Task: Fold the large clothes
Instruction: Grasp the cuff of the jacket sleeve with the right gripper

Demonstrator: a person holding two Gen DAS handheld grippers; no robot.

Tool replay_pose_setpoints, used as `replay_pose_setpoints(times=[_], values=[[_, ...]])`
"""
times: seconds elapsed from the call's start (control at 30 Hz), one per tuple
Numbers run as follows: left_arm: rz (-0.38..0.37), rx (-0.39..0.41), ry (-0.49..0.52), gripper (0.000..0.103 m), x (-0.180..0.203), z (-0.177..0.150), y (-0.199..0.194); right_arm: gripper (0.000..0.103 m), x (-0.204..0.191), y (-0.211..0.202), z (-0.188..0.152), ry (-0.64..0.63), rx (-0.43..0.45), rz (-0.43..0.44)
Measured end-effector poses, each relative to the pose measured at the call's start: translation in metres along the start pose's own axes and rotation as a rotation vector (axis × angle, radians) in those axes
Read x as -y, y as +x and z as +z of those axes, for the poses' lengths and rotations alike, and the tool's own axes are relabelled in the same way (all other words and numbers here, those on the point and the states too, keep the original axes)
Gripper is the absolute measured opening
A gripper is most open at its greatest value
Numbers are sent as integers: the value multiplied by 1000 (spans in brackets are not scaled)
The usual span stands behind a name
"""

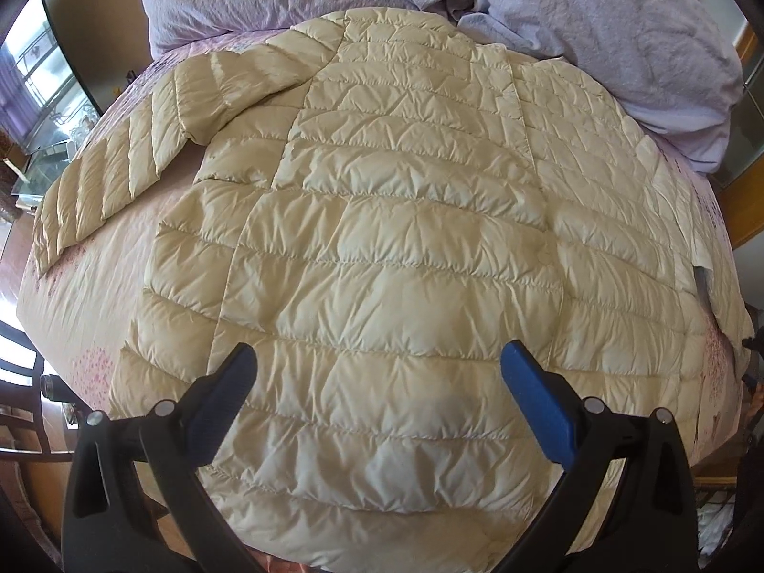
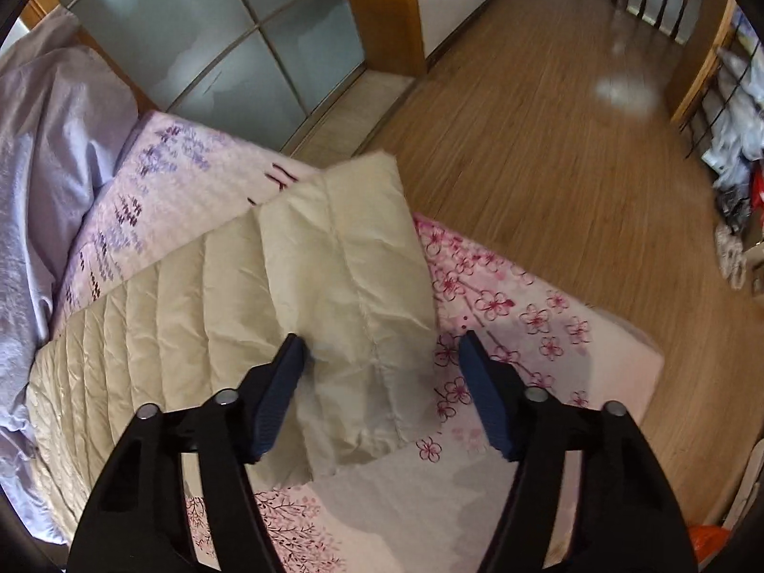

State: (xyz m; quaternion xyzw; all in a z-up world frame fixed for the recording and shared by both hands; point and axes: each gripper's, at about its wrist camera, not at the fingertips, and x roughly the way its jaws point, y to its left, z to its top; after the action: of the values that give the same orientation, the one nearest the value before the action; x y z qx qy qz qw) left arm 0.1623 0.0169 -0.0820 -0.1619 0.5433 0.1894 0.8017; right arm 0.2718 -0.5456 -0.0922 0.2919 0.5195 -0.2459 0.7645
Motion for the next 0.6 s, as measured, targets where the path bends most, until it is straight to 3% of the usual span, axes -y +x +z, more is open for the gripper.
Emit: replay_pose_setpoints(times=[0.1,0.17,0.27,0.6], values=[[-1,-1,-15,101,3,2,1,49,-3,0,-1,-55,16,14],[-3,1,-15,101,5,3,1,30,-6,3,-1,-71,21,43],[-14,3,-11,101,5,4,1,15,-12,7,3,-75,22,70],[-11,36,10,101,-27,24,2,9,-79,-31,-6,-178,137,113]])
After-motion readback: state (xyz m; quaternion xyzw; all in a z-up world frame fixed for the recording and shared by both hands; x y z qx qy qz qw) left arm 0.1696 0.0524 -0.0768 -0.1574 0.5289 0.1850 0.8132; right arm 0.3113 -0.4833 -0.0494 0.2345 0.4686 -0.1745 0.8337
